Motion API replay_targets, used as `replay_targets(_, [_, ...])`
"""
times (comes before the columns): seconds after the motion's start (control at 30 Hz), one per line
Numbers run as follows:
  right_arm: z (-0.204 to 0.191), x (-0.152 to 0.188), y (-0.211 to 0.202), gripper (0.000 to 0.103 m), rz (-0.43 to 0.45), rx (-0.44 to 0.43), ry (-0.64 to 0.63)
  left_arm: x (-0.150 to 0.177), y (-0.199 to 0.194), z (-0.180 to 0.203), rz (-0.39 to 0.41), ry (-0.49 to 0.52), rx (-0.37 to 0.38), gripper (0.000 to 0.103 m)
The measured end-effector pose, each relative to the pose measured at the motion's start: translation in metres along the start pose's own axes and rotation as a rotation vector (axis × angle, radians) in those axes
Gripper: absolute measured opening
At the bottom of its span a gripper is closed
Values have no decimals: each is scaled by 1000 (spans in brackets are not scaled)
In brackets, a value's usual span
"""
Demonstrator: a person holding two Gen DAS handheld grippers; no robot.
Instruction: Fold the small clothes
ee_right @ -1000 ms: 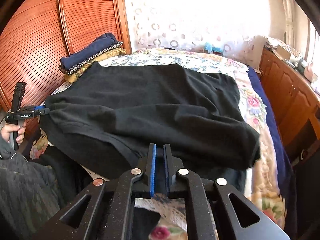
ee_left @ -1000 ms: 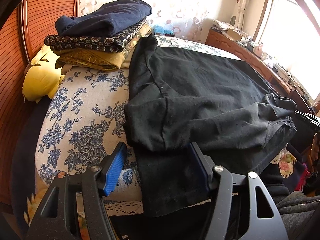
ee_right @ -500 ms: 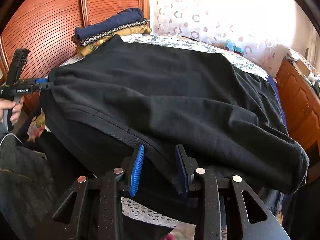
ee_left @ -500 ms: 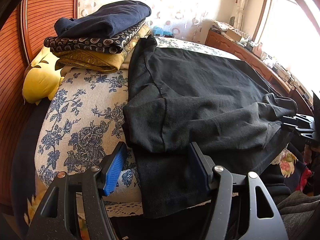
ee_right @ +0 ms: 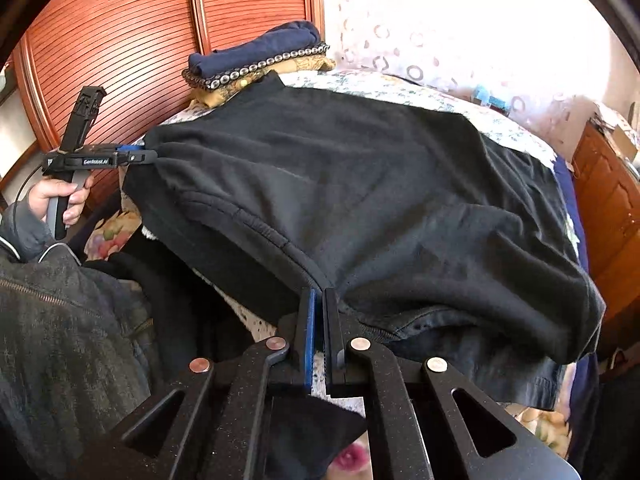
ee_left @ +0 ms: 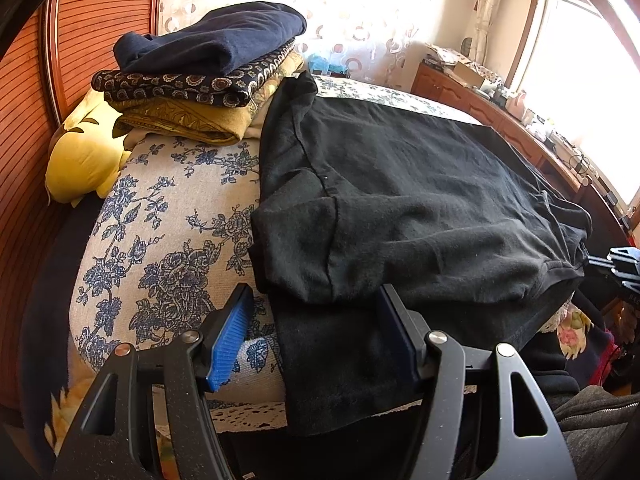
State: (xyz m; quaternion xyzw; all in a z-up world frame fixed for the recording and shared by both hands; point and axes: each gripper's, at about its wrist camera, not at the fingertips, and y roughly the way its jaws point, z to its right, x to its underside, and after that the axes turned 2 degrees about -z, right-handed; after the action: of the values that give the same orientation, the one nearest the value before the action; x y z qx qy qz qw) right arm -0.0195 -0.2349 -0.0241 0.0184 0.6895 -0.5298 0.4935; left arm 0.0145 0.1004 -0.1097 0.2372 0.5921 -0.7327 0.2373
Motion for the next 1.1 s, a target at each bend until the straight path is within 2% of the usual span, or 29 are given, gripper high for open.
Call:
replay_targets(0.13, [-12, -11, -2, 19, 54, -19, -16, 0, 0, 0, 0, -2, 0, 64])
replay_targets(0.3, [-32, -33, 21, 20, 101, -89, -45, -4, 4, 1, -5, 4, 0, 64])
replay_targets(0.43, [-39, -45, 38, 20, 127, -104, -38, -10, 9, 1, 0, -3, -16, 64])
replay_targets(0.47, [-40, -46, 40, 20, 130, -107, -39, -10, 10, 3, 0, 5, -24, 60])
replay_targets(0.5, [-41, -46, 42, 20, 131, -110, -38, -10, 11, 5, 1, 14, -24, 36])
replay_targets(0.53, [-40, -45, 43, 20, 132, -110, -35, -10, 11, 6, -4, 16, -18, 24])
replay_targets(0.57, [-40, -43, 43, 20, 133, -109, -32, -11, 12, 6, -11, 8, 1, 16])
replay_targets(0.6, [-38, -41, 43, 20, 134, -108, -26, -12, 12, 6, -14, 5, 14, 13])
replay_targets(0.67, [-31, -38, 43, 20, 132, -99, -5, -15, 9, 9, 0, 12, 26, 11])
replay_targets(0.87, [-2, -18, 29, 21, 143, -59, 80, -43, -14, 29, 55, 38, 133, 11])
replay_targets(1.0, [16, -6, 16, 20, 169, -28, 138, -75, -26, 66, 87, 122, 205, 11])
replay_targets(1.1, [28, 4, 1, 21, 197, 12, 178, -101, -30, 112, 97, 214, 281, 11])
